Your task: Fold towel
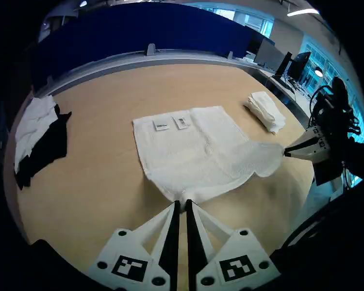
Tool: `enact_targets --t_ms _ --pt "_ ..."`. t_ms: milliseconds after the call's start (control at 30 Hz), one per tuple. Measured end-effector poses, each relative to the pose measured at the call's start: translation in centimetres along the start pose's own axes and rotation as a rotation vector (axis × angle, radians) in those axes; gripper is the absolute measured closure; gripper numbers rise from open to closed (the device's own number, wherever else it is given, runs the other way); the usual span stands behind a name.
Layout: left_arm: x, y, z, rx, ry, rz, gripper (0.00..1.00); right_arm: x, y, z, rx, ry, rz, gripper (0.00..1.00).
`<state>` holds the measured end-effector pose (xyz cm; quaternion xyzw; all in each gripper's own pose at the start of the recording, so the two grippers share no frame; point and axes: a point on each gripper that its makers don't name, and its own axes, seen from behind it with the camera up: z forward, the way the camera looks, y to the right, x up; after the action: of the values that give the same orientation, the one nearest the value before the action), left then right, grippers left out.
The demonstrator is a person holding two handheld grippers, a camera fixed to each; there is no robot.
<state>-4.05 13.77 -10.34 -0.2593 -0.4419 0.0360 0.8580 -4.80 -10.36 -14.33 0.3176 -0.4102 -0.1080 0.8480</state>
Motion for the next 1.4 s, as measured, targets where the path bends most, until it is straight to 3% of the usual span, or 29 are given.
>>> enact_targets --t_ms 467,967,1167,1400 --pt "-0.5 0.4 -0.7 -0.005 0.007 -0.031 0.91 3.4 1.9 -0.9 -0.031 0.045 -0.021 0.97" --pt "0.8 -0.4 -0.6 -0.011 0.012 -0.047 0.91 4.6 2.8 -0.5 -0.043 0.050 -0.029 0.97" --pt "2.4 -0.9 0.3 -0.015 0.015 -0.059 0.91 5.8 4.6 0.6 -0.057 0.045 -0.025 0.97" --pt "4.9 -2.4 2.3 -0.014 0.021 -0.068 0.91 7.2 6.9 2.4 -0.068 0.036 0.001 0.97"
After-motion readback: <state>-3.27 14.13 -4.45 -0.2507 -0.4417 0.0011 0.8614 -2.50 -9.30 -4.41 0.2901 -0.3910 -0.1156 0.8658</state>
